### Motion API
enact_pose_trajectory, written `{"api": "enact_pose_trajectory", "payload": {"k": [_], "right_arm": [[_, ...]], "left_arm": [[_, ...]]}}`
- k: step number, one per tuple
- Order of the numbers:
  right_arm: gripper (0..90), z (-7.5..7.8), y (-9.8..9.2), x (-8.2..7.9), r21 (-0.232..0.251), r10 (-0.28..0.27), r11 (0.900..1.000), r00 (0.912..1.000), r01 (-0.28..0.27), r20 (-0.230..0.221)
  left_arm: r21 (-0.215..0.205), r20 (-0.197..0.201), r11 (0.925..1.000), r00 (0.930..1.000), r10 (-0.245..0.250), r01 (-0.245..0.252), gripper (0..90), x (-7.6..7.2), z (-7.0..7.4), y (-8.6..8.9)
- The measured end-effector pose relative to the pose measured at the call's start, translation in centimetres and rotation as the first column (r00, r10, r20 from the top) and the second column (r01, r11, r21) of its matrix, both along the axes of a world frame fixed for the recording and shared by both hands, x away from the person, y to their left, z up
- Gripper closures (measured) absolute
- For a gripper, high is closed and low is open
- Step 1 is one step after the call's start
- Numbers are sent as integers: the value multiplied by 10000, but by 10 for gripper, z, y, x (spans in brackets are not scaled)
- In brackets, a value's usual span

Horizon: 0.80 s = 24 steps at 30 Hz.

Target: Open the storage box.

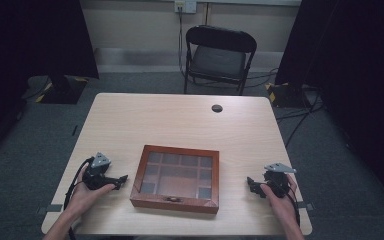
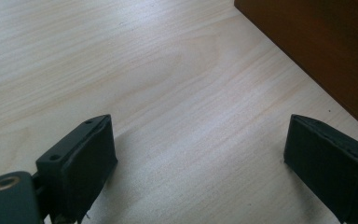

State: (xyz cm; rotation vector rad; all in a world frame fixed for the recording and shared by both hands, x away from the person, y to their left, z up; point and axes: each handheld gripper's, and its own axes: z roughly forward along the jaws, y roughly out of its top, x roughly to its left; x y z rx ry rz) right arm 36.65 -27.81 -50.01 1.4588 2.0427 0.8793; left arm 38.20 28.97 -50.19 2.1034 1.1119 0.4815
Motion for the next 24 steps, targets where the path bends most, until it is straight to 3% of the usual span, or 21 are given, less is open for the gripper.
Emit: {"api": "enact_pose_trajectory", "payload": {"k": [9, 10, 11, 12, 13, 14, 16, 18, 24], "right_arm": [[113, 0, 0, 0, 0, 24, 10000, 10000, -24, -4], [113, 0, 0, 0, -2, 23, 10000, 10000, -23, -3], [113, 0, 0, 0, -2, 23, 10000, 10000, -23, -3], [113, 0, 0, 0, -5, 28, 10000, 10000, -28, 0], [113, 0, 0, 0, -1, 23, 10000, 10000, -23, -3], [113, 0, 0, 0, -4, 28, 10000, 10000, -28, 0], [113, 0, 0, 0, -5, 28, 10000, 10000, -28, 1], [113, 0, 0, 0, -6, 27, 10000, 10000, -27, 0], [113, 0, 0, 0, -7, 28, 10000, 10000, -28, 2]], "left_arm": [[-3, -423, 9998, 9990, 174, -174, 180, -1, 6, 1], [-67, -547, 9998, 9984, 167, -171, 224, -1, 8, 2], [-129, -592, 9998, 9981, 142, -149, 224, -1, 9, 2], [-438, -995, 9989, 9950, 97, -141, 230, -1, 12, 2], [-438, -995, 9989, 9950, 97, -141, 215, -1, 12, 2], [-746, -1134, 9971, 9935, 51, -136, 205, -1, 17, 1], [-871, -1017, 9962, 9948, 1, -90, 244, -2, 21, 2], [-1410, -632, 9900, 9980, -65, -24, 260, -4, 30, 2], [-1840, -261, 9807, 9970, -723, 663, 323, -10, 42, -3]]}}
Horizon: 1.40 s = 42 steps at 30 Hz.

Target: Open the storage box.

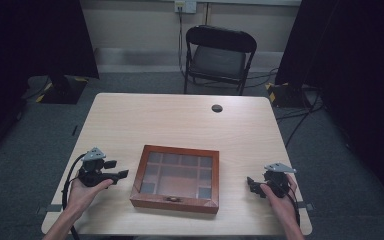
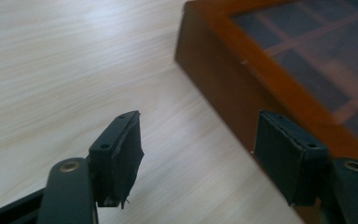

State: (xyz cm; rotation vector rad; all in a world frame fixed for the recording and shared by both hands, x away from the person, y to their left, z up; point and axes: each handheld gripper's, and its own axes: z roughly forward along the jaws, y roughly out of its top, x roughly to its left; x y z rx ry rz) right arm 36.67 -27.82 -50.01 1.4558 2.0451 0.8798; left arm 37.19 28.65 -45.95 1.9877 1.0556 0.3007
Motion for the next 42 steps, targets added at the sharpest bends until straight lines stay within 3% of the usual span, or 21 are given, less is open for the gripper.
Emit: {"api": "enact_pose_trajectory", "payload": {"k": [7, 15, 19, 28, 36, 40, 41, 42], "right_arm": [[113, 0, 0, 0, 1, -1, 10000, 10000, 1, -1], [113, 0, 0, 0, -1, 0, 10000, 10000, 0, 0], [113, 0, 0, 0, 3, -4, 10000, 10000, 4, -3], [113, 0, 0, 0, 1, 0, 10000, 10000, 0, 0], [113, 0, 0, 0, 2, 1, 10000, 10000, -1, 0], [113, 0, 0, 0, 5, -5, 10000, 10000, 5, -1], [113, 0, 0, 0, 5, -5, 10000, 10000, 5, -1], [113, 0, 0, 0, 6, -5, 10000, 10000, 5, -4]], "left_arm": [[-654, 209, 9943, 9963, -830, 842, 377, -8, 14, -13], [-650, 457, 9897, 9911, -1251, 1279, 372, -9, 26, -26], [-599, 539, 9804, 9813, -1847, 1878, 402, -10, 32, -39], [-541, 716, 9692, 9690, -2363, 2404, 439, -9, 43, -59], [-504, 473, 9417, 9427, -3304, 3326, 459, -15, 41, -92], [-543, 350, 9218, 9233, -3824, 3838, 446, -21, 41, -107], [-543, 350, 9218, 9233, -3824, 3838, 446, -21, 41, -107], [-421, 362, 9109, 9118, -4091, 4104, 450, -25, 41, -114]]}}
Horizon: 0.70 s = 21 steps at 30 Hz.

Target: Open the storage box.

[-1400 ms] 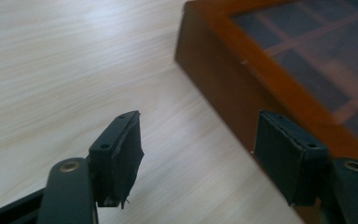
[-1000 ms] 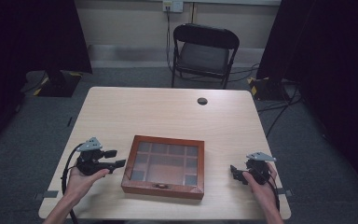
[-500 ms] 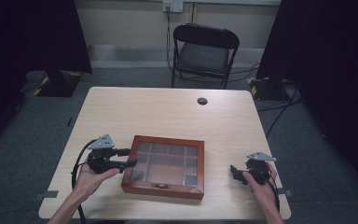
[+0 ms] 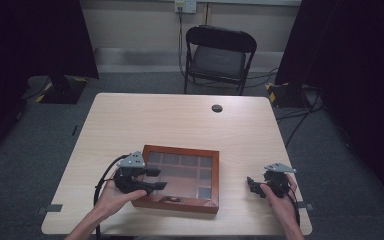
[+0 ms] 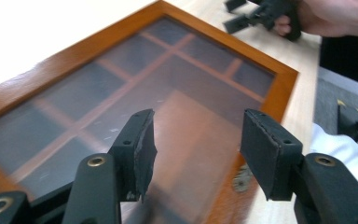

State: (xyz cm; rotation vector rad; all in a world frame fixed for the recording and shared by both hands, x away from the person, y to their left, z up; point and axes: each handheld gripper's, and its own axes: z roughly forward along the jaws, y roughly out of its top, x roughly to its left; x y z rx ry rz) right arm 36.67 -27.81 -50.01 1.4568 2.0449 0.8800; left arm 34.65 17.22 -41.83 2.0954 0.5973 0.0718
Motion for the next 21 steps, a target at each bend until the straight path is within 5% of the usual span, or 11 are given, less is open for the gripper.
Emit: {"api": "enact_pose_trajectory", "payload": {"k": [6, 21], "right_arm": [[113, 0, 0, 0, -7, 5, 10000, 10000, -5, 5], [113, 0, 0, 0, -1, 0, 10000, 10000, 0, 0]], "left_arm": [[250, -26, 9974, 9977, -682, 683, 469, -8, -3, -16], [604, -104, 9881, 9899, -1413, 1417, 593, -15, -14, -33]]}}
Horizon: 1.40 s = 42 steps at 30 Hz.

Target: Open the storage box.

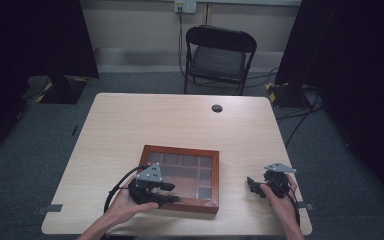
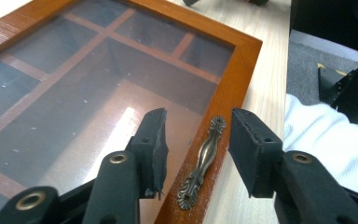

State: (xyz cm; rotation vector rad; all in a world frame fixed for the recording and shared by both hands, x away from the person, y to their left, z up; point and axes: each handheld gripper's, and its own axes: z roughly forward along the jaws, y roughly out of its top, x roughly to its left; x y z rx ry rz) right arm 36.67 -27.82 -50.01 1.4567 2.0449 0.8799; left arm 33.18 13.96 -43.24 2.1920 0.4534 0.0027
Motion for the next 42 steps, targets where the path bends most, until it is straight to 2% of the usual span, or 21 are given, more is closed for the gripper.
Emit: {"api": "enact_pose_trajectory", "payload": {"k": [4, 9, 13, 20, 23, 24, 27, 30, 42], "right_arm": [[113, 0, 0, 0, -4, 4, 10000, 10000, -4, 4], [113, 0, 0, 0, -4, 4, 10000, 10000, -4, 3], [113, 0, 0, 0, -2, 4, 10000, 10000, -4, 4], [113, 0, 0, 0, 1, -2, 10000, 10000, 2, 1], [113, 0, 0, 0, 1, -1, 10000, 10000, 1, -1], [113, 0, 0, 0, 1, -1, 10000, 10000, 1, 0], [113, 0, 0, 0, 1, -1, 10000, 10000, 1, -1], [113, 0, 0, 0, -4, 3, 10000, 10000, -3, 3], [113, 0, 0, 0, -2, 4, 10000, 10000, -4, 4]], "left_arm": [[115, 134, 9999, 9999, -77, 75, 625, -2, -2, -1], [191, 34, 9993, 9995, -320, 319, 744, -1, -5, -2], [149, 94, 9990, 9991, -413, 412, 780, -2, -6, -3], [280, 260, 9983, 9983, -521, 513, 793, -3, -6, -4], [121, 151, 9987, 9987, -490, 488, 794, -2, -7, -4], [-47, -61, 9989, 9989, -464, 464, 794, 0, -8, -3], [60, -109, 9989, 9988, -473, 473, 797, 0, -7, -4], [-36, -218, 9987, 9984, -514, 514, 802, 2, -7, -8], [16, -497, 9987, 9975, -510, 511, 813, 5, -6, -18]]}}
